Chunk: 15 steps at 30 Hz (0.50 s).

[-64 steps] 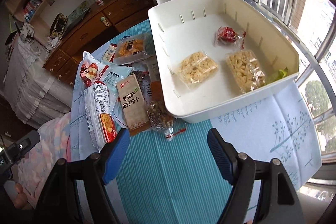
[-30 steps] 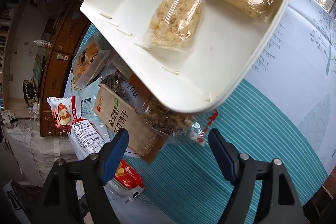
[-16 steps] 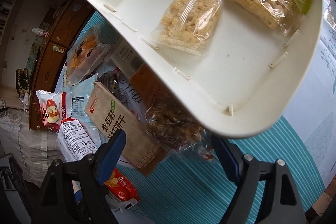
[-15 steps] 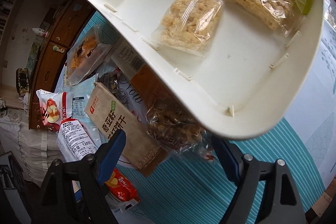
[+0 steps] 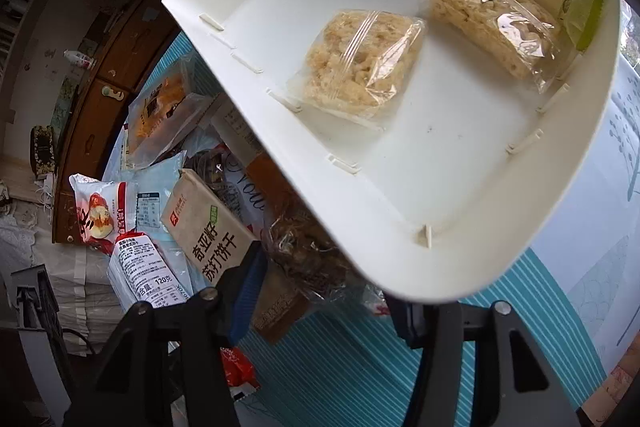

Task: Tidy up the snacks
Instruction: 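Grasp the long white printed bag with left tool while right tool grasps the brown nut bag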

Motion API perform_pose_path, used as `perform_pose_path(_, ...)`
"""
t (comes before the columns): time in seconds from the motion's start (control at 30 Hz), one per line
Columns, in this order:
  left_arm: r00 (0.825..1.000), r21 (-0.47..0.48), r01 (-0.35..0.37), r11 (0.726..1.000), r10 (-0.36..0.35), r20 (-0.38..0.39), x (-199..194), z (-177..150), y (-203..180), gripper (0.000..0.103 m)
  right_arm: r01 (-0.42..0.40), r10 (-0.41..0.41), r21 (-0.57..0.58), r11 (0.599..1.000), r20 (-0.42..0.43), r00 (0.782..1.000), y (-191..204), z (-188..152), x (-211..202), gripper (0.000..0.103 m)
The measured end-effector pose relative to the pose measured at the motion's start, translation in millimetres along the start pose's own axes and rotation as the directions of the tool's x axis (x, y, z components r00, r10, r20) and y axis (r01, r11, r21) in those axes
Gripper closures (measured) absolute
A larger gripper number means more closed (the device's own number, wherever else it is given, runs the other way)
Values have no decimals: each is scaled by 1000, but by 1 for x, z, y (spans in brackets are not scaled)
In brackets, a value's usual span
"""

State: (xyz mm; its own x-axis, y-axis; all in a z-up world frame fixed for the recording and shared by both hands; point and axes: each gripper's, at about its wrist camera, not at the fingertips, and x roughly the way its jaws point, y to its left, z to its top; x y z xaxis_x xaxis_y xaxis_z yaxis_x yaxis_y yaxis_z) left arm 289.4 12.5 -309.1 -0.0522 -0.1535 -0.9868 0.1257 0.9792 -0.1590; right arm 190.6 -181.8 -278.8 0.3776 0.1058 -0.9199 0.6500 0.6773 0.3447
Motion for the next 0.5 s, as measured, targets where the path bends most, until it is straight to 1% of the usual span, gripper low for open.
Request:
perform_pose_path(0.1, 1000, 8, -22, 1000, 22, -2, 0, -1, -4, 48, -15, 15, 8, 1000, -13, 1000, -3, 0, 0, 48)
perform_pose_path(0.2, 998, 18, -68, 998, 68, -6, 0, -8, -12, 48, -20, 20, 16, 1000, -25, 999, -6, -1, -1, 48)
perform_pose_path(0.27, 996, 20, -86, 996, 86, -14, -3, -13, -12, 49, -19, 20, 20, 1000, -36, 999, -9, -2, -2, 48)
perform_pose_path(0.4, 995, 1, -91, 996, 91, -27, -9, -26, -9, 49, -23, 24, 26, 999, -63, 998, -16, -5, -8, 48)
perform_pose_path(0.5, 997, -12, -81, 997, 80, -19, -17, -39, -3, 50, -36, 38, 28, 999, -85, 996, -18, -10, -13, 48)
